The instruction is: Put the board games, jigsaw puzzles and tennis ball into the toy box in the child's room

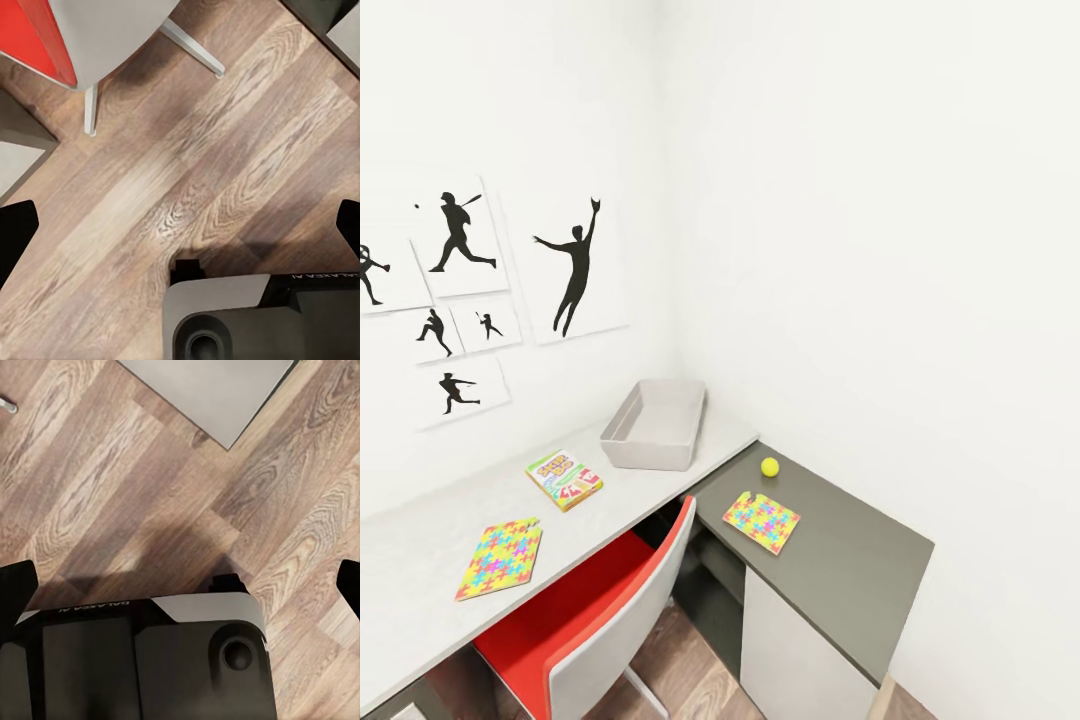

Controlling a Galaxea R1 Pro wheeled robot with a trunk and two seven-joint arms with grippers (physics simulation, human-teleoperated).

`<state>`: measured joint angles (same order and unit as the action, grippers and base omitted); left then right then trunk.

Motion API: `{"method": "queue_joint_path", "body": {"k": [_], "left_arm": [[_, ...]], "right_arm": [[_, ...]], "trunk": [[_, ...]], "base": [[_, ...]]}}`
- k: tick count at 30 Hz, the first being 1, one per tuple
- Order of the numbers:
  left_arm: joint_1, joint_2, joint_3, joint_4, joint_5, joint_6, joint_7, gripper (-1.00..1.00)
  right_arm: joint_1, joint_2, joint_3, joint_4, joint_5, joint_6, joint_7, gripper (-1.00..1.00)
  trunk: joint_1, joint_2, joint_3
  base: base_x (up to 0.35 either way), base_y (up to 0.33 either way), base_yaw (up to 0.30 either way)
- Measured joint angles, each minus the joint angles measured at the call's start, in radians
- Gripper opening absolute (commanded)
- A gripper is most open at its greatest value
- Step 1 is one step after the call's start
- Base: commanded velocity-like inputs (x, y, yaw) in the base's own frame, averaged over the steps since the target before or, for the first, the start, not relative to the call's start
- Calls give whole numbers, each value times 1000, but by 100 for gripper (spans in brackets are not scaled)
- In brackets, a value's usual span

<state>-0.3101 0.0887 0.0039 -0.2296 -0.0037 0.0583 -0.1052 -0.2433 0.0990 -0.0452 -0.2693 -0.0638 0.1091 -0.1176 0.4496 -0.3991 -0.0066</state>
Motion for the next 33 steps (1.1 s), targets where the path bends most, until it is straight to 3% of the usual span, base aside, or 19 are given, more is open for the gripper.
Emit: {"method": "queue_joint_path", "body": {"k": [12, 33], "left_arm": [[0, 0, 0, 0, 0, 0, 0, 100], [1, 0, 0, 0, 0, 0, 0, 100]], "right_arm": [[0, 0, 0, 0, 0, 0, 0, 100], [0, 0, 0, 0, 0, 1, 0, 100]], "trunk": [[0, 0, -4], [0, 1, -34]], "base": [[0, 0, 3], [0, 0, 61]]}}
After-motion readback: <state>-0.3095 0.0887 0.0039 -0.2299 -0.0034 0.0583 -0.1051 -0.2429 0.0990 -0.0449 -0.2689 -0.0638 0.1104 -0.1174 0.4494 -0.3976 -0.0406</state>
